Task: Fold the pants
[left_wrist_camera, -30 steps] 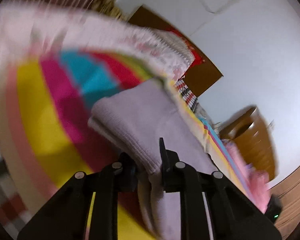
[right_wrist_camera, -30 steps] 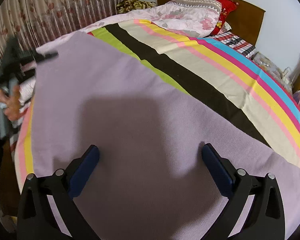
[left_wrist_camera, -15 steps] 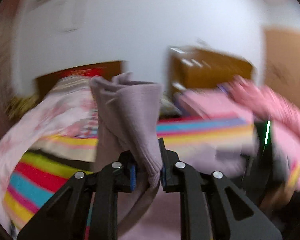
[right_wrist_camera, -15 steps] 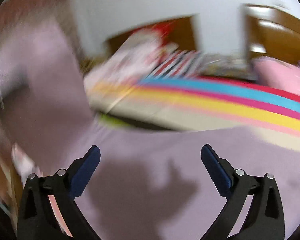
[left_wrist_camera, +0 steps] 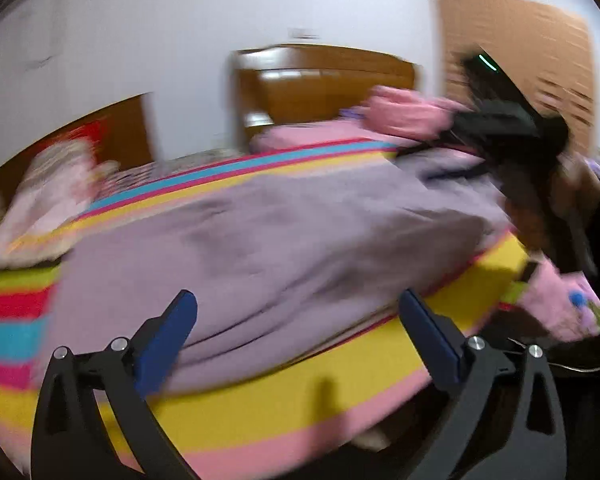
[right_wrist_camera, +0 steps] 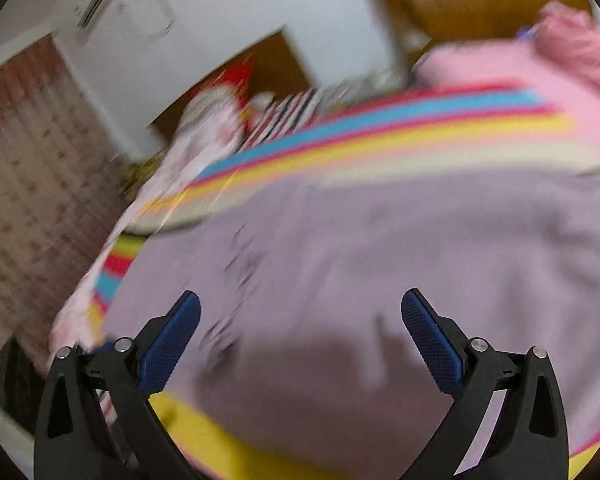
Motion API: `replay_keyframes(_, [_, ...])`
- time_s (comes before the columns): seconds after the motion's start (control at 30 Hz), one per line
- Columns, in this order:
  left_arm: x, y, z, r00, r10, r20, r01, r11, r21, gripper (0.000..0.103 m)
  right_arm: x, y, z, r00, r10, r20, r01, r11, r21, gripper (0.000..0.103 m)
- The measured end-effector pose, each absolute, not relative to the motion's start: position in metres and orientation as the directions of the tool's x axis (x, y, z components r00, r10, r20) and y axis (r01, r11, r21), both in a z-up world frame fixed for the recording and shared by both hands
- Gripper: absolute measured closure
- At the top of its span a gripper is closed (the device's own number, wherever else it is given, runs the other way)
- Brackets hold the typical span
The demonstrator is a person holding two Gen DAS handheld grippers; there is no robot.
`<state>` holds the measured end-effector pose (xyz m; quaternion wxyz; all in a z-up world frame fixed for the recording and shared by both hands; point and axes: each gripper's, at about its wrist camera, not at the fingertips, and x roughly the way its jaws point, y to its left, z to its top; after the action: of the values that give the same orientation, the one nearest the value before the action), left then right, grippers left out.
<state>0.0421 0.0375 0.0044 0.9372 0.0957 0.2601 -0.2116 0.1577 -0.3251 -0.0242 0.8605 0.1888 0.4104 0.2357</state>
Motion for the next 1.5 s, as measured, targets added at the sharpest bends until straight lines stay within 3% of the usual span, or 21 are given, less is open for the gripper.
replay_keyframes(0.1, [0.053, 0.095, 0.003, 0.829, -0.157, -0.537, 0.210, 0.977, 0.039, 0.002, 0.155, -0.278, -0.040, 0.392, 0.670, -0.630, -0.333, 0.742, 0.582, 0.021])
replay_keyframes(0.2, [0.063, 0.143, -0.002, 0.833, -0.038, -0.551, 0.047, 0.999, 0.003, 0.002, 0.149, -0.244, -0.046, 0.354, 0.614, -0.705, -0.383, 0.783, 0.490, 0.024])
replay_keyframes(0.3, [0.068, 0.154, -0.009, 0.827, 0.000, -0.562, 0.008, 1.000, 0.011, 0.002, 0.152, -0.230, -0.045, 0.341, 0.620, -0.706, -0.387, 0.777, 0.496, 0.025])
replay_keyframes(0.53, [0.060, 0.145, -0.026, 0.816, -0.055, -0.576, 0.048, 0.998, -0.027, 0.002, 0.180, -0.200, -0.047, 0.328, 0.606, -0.725, -0.353, 0.790, 0.501, 0.026])
replay_keyframes(0.63, [0.056, 0.148, -0.027, 0.820, -0.058, -0.569, 0.058, 0.998, -0.018, 0.002, 0.188, -0.204, -0.049, 0.352, 0.602, -0.716, -0.294, 0.798, 0.526, 0.051])
replay_keyframes(0.67, [0.053, 0.148, -0.028, 0.820, -0.054, -0.570, 0.056, 0.998, -0.014, 0.002, 0.187, -0.205, -0.049, 0.352, 0.609, -0.711, -0.299, 0.793, 0.531, 0.074])
replay_keyframes(0.73, [0.052, 0.154, -0.030, 0.814, -0.038, -0.579, 0.038, 0.999, -0.013, 0.002, 0.182, -0.208, -0.044, 0.384, 0.616, -0.688, -0.311, 0.788, 0.532, 0.089])
replay_keyframes(0.93, [0.059, 0.169, -0.028, 0.795, -0.054, -0.604, 0.003, 0.996, -0.085, 0.002, 0.175, -0.196, 0.018, 0.482, 0.635, -0.605, -0.424, 0.772, 0.473, 0.089])
replay_keyframes(1.1, [0.084, 0.157, -0.023, 0.763, -0.008, -0.646, 0.011, 1.000, 0.001, 0.002, 0.176, -0.169, 0.087, 0.525, 0.691, -0.496, -0.539, 0.721, 0.435, 0.089])
replay_keyframes(1.2, [0.092, 0.176, -0.011, 0.781, 0.022, -0.624, -0.064, 0.997, -0.045, 0.002, 0.166, -0.182, 0.109, 0.554, 0.709, -0.436, -0.569, 0.705, 0.424, 0.089])
replay_keyframes(1.27, [0.093, 0.203, -0.007, 0.787, 0.027, -0.617, -0.140, 0.981, -0.135, 0.002, 0.162, -0.199, 0.100, 0.565, 0.698, -0.441, -0.548, 0.716, 0.432, 0.089])
replay_keyframes(1.37, [0.097, 0.218, -0.024, 0.729, 0.122, -0.674, -0.196, 0.980, -0.035, 0.001, 0.163, -0.231, 0.041, 0.549, 0.657, -0.516, -0.451, 0.753, 0.479, 0.089])
replay_keyframes(1.47, [0.092, 0.218, -0.038, 0.727, 0.106, -0.679, -0.182, 0.982, -0.041, 0.001, 0.169, -0.243, -0.042, 0.458, 0.613, -0.644, -0.332, 0.790, 0.515, 0.089])
replay_keyframes(1.5, [0.091, 0.219, -0.039, 0.728, 0.103, -0.678, -0.190, 0.980, -0.055, 0.001, 0.165, -0.246, -0.059, 0.465, 0.627, -0.625, -0.323, 0.778, 0.539, 0.090])
